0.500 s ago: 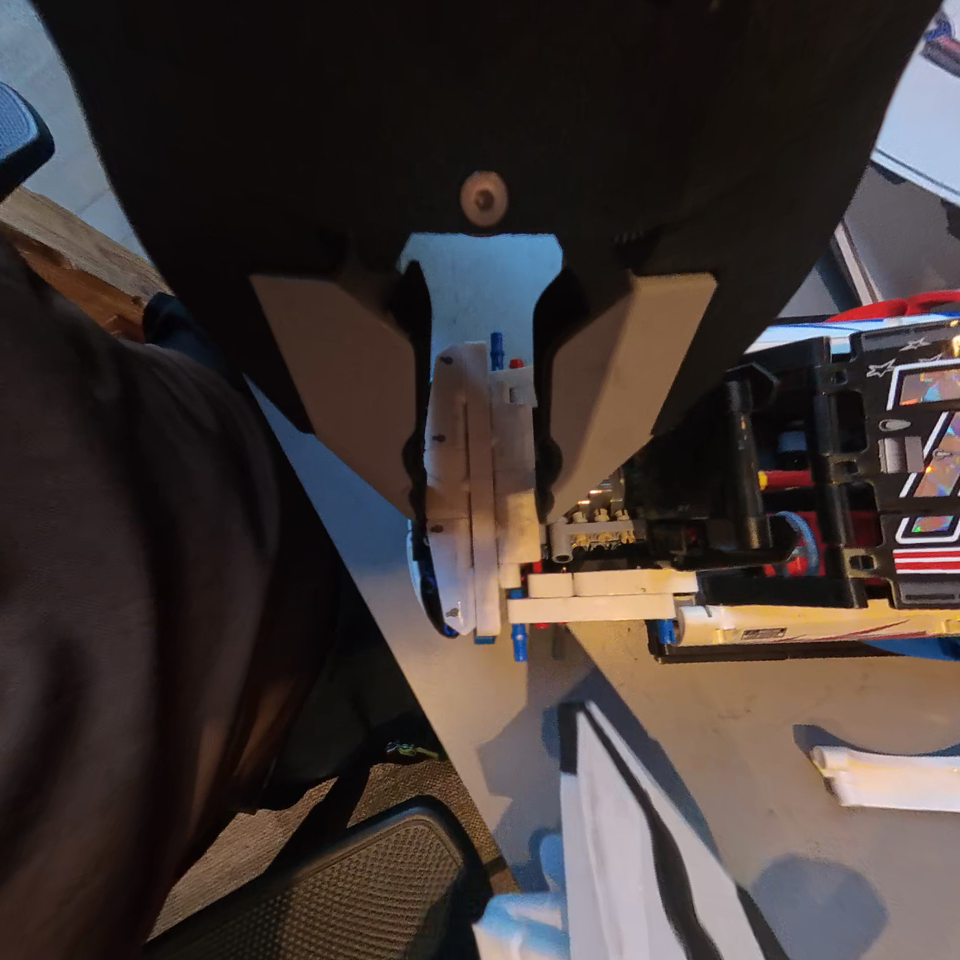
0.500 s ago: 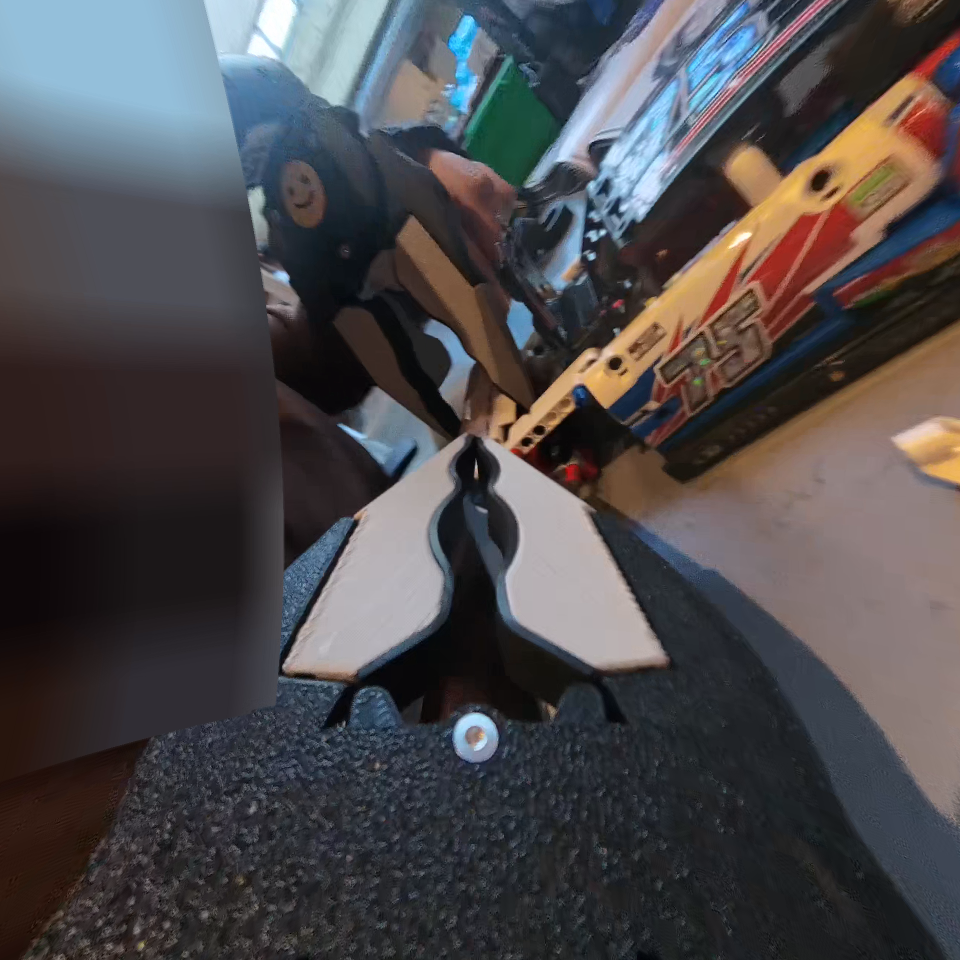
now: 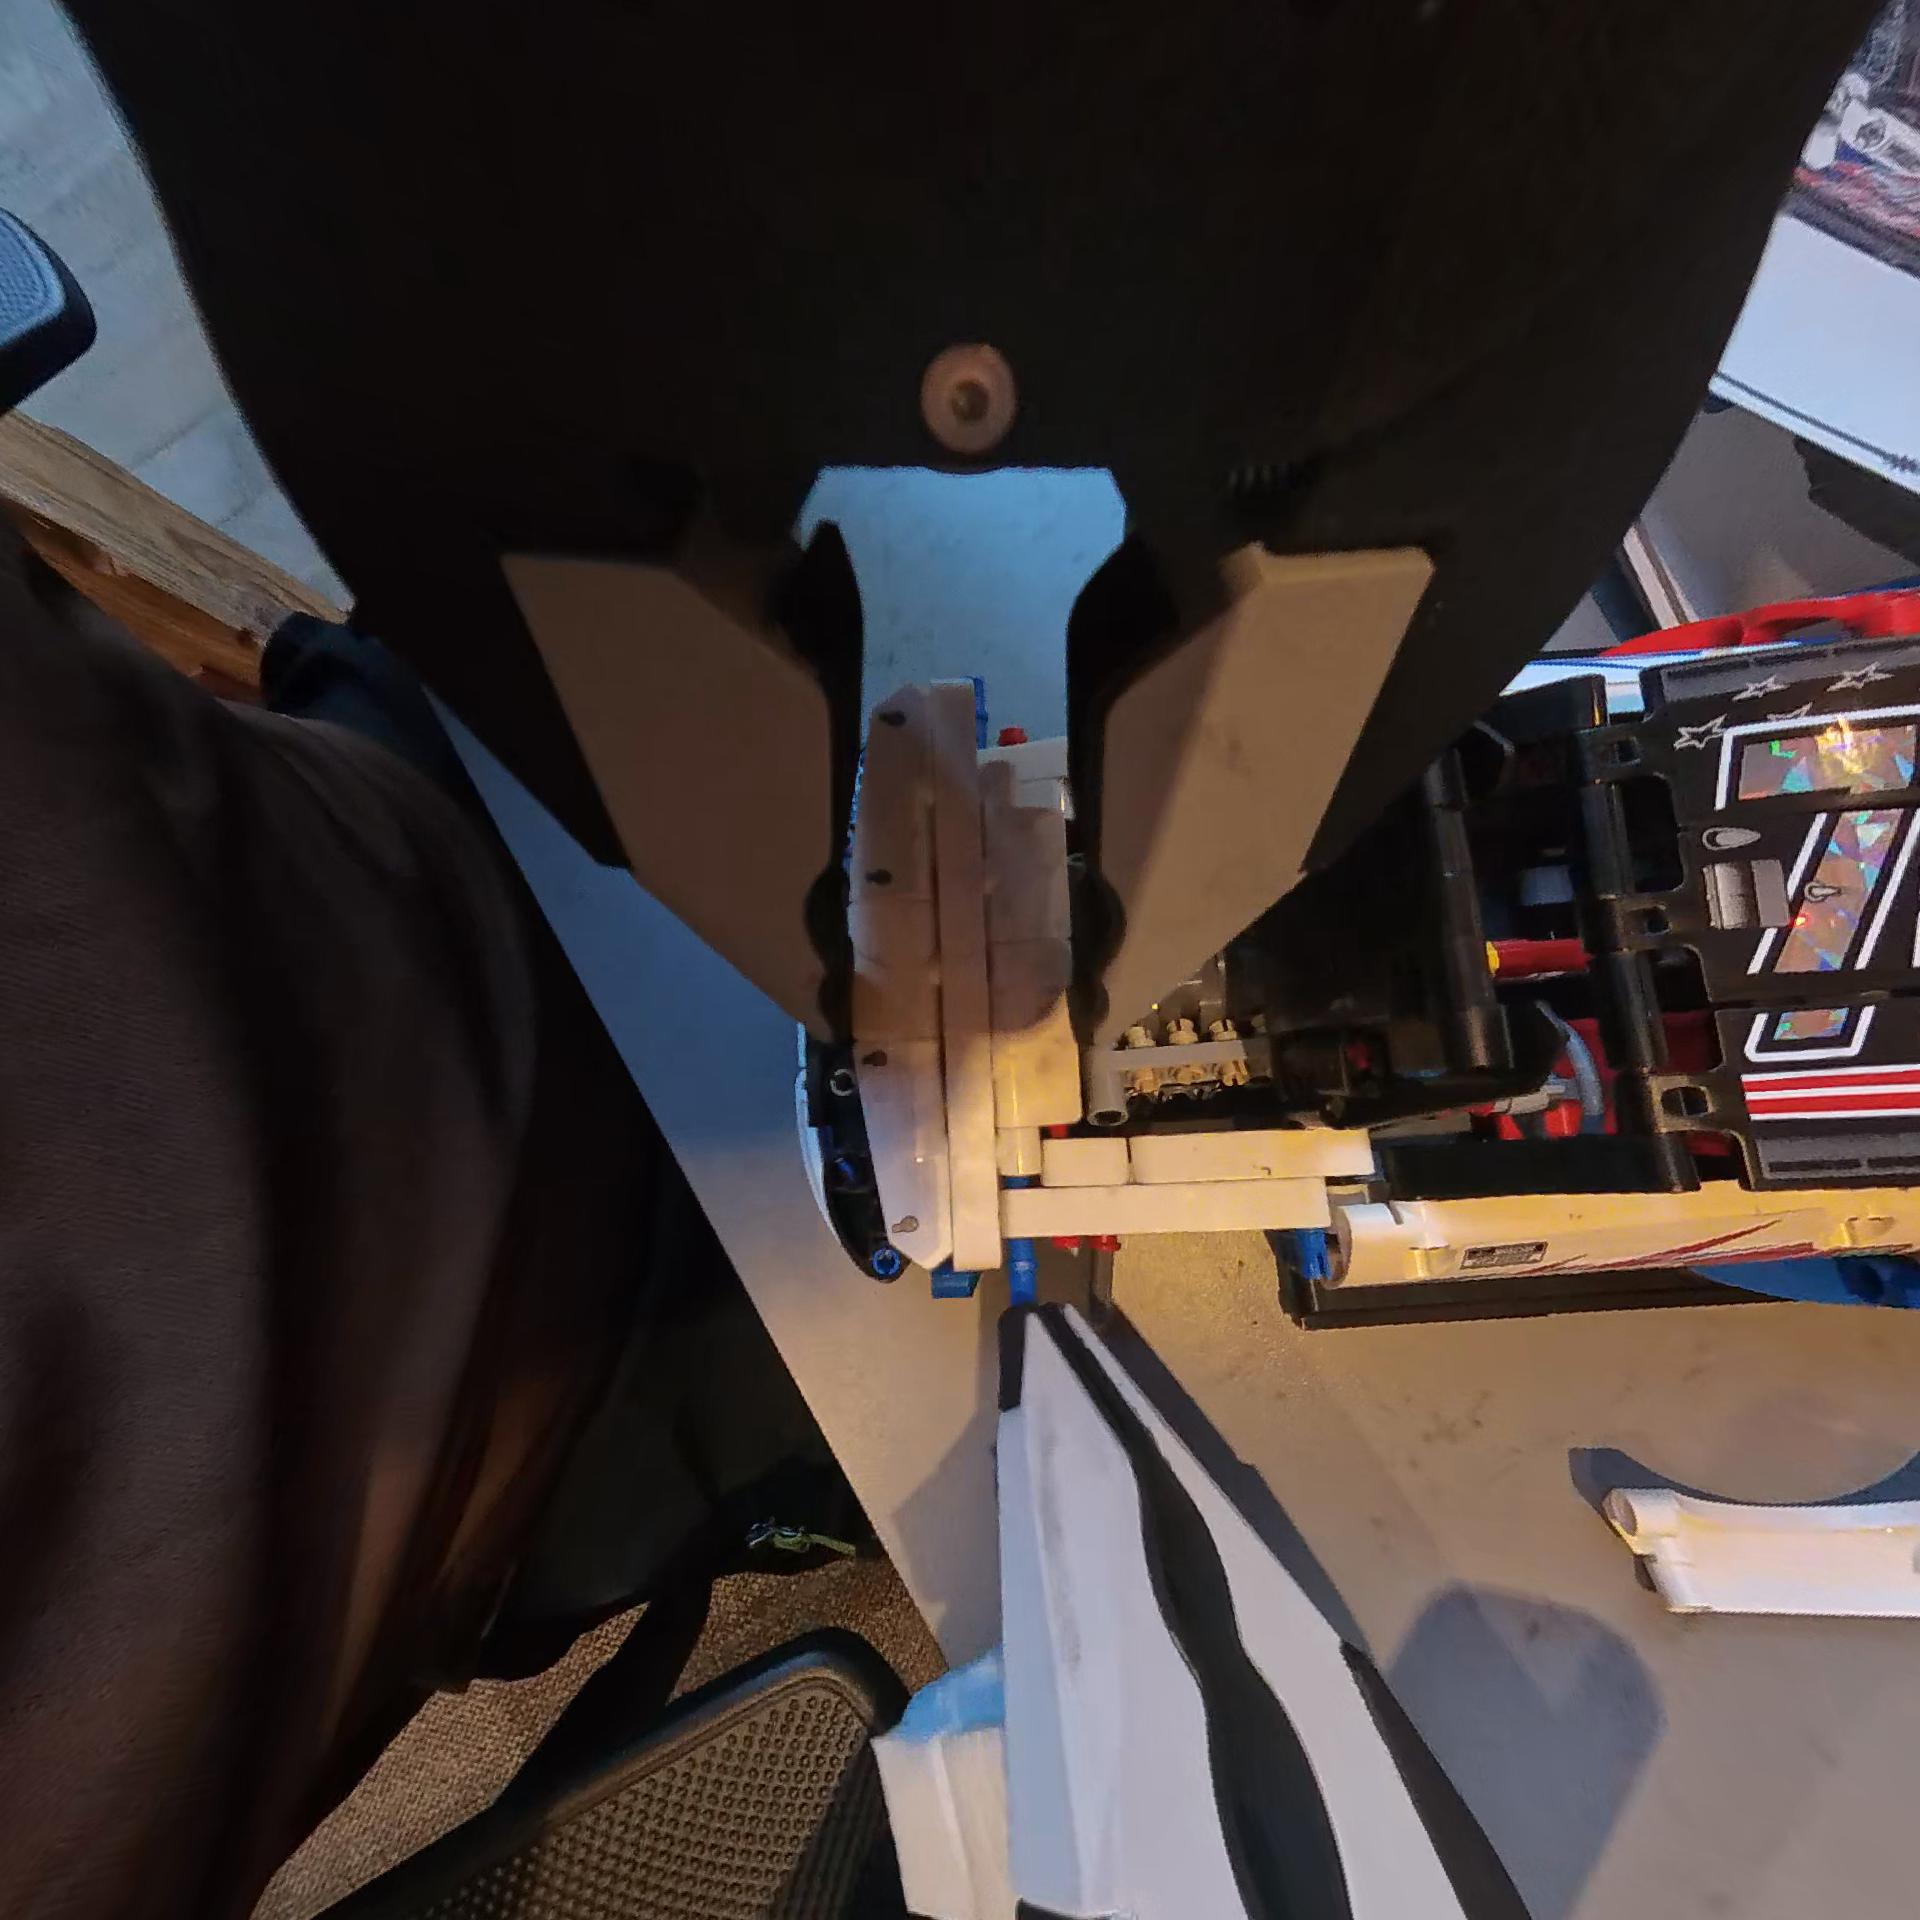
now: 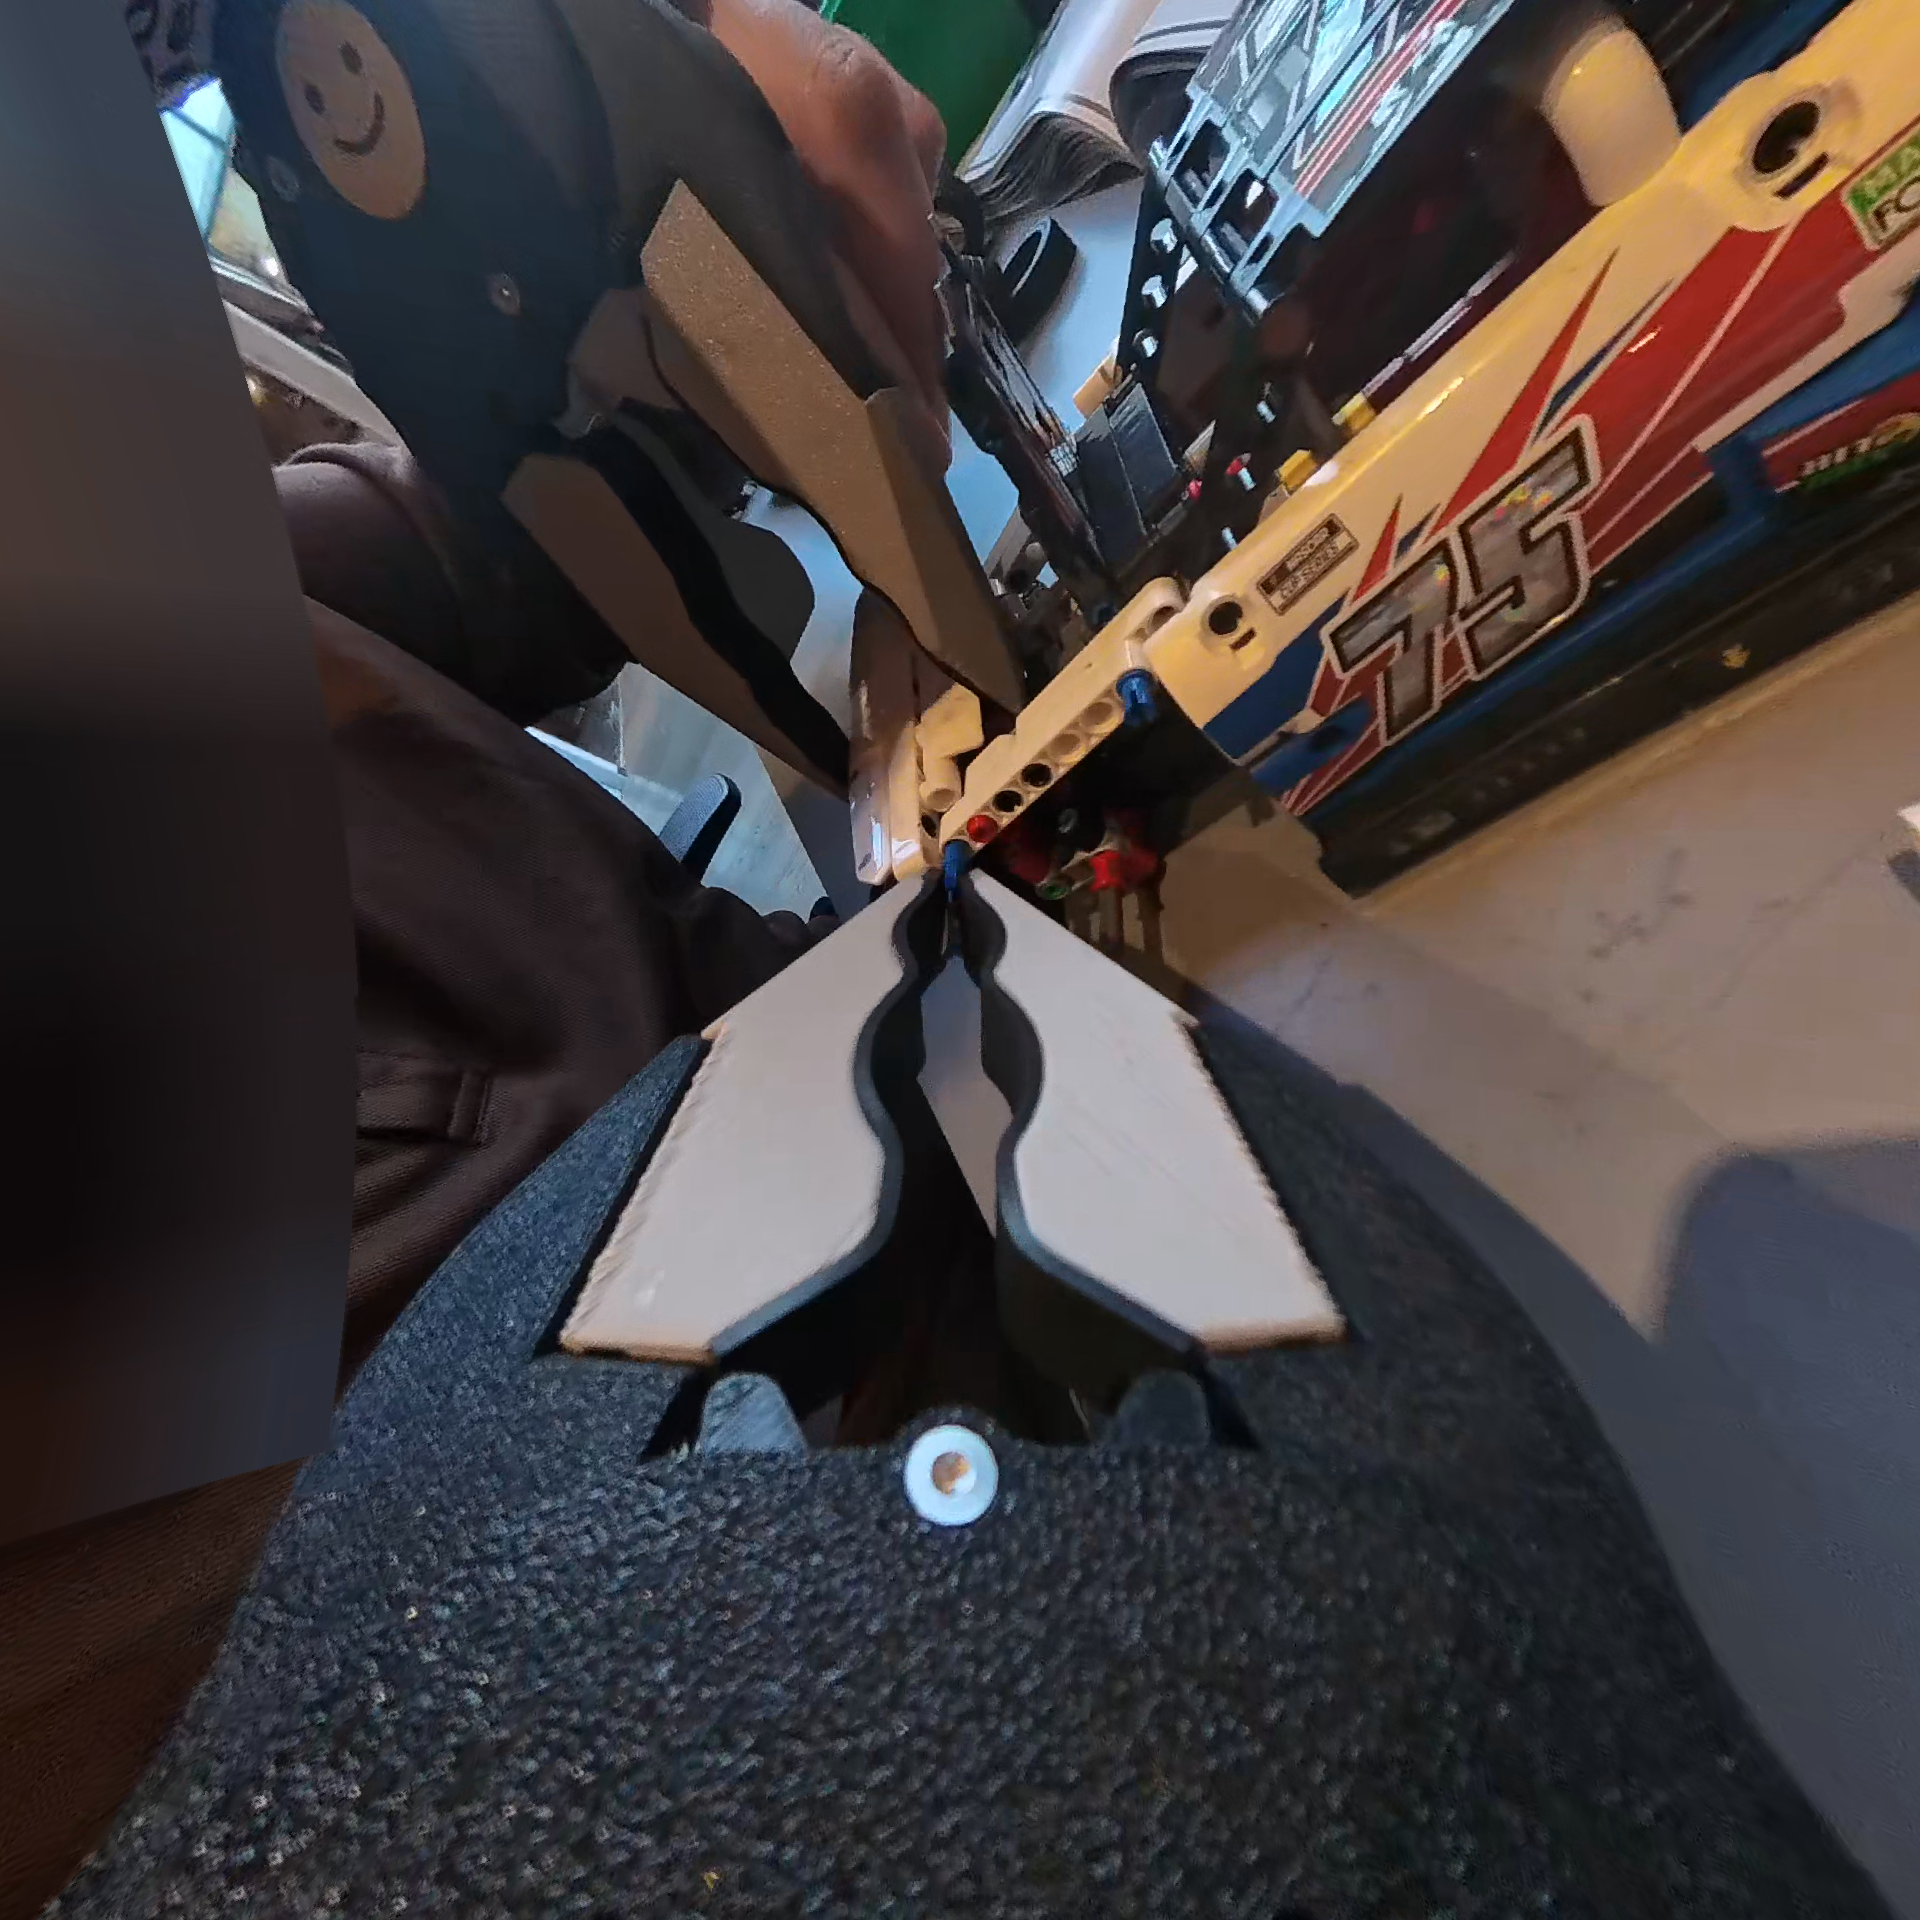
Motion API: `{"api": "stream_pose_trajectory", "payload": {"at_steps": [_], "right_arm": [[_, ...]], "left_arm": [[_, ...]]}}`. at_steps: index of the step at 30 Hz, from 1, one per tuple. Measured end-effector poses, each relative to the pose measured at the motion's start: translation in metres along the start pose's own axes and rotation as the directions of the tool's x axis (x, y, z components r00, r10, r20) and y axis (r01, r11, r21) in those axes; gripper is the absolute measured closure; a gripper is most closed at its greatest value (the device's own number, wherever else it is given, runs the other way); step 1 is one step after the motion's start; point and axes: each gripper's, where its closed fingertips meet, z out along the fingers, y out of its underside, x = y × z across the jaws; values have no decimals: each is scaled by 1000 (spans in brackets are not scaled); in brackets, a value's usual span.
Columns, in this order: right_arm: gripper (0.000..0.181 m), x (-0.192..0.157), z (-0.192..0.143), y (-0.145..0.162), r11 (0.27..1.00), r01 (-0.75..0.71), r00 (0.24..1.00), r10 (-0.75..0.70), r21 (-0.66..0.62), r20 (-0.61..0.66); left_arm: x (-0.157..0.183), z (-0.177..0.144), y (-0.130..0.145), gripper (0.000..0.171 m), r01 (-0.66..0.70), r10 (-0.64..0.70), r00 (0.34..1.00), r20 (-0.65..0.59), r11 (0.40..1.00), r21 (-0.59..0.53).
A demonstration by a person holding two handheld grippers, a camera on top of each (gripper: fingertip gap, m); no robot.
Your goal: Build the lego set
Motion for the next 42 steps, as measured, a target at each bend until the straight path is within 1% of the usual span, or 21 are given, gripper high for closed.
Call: {"api": "stream_pose_trajectory", "payload": {"at_steps": [4,6,8,10,12,14,17,18,20,21,23,25,27,30,32,37,39,42], "right_arm": [[173,-2,1,-1,1000,-10,1000,10,3,29],[162,-5,-1,-2,1000,25,999,-25,7,34],[158,-11,-6,-5,989,148,989,-148,1,17],[153,-11,-13,-5,940,338,941,-339,-54,-22],[148,-10,-16,-4,854,504,858,-512,-128,-44],[146,-7,-16,-10,759,623,761,-644,-190,-79],[143,-4,-9,-10,674,673,681,-725,-307,-98],[143,-4,-5,-5,626,703,637,-766,-338,-93],[155,-3,0,1,486,782,478,-870,-390,-124],[156,0,2,2,425,801,398,-904,-422,-154],[158,9,4,-2,353,802,269,-934,-482,-236],[164,12,5,-2,318,810,205,-941,-493,-270],[176,9,6,-2,296,834,175,-942,-466,-285],[176,6,5,-3,263,859,138,-945,-440,-296],[177,6,6,-3,260,871,140,-945,-417,-296],[177,7,9,-1,284,889,192,-944,-360,-269],[177,7,10,-1,270,892,181,-948,-363,-262],[177,6,9,-1,235,900,155,-960,-367,-234]], "left_arm": [[0,0,1,132,7,-7,1000,-4,1000,-6],[2,-2,5,132,3,-3,1000,-4,1000,-14],[4,-5,11,132,-11,11,1000,13,1000,-16],[4,-7,16,132,-23,23,999,46,1000,-6],[4,-8,16,132,-20,18,997,71,999,30],[3,-7,14,132,-14,9,996,90,999,51],[5,-6,9,132,-28,23,995,94,999,46],[5,-6,8,132,-35,31,996,87,999,42],[3,-5,6,132,-26,23,997,68,999,41],[1,-4,5,132,-21,19,998,56,999,38],[0,-3,3,132,-23,22,999,40,999,22],[1,-2,3,132,-30,30,999,24,1000,-7],[0,-1,3,132,-22,22,1000,8,999,-34],[-1,-1,1,132,-9,9,1000,-6,999,-45],[-2,0,0,132,0,-1,1000,-5,999,-40],[0,-1,1,132,46,-45,999,21,998,-36],[0,-1,1,132,57,-55,998,35,998,-36],[-1,-1,1,132,39,-37,998,50,999,-37]]}}
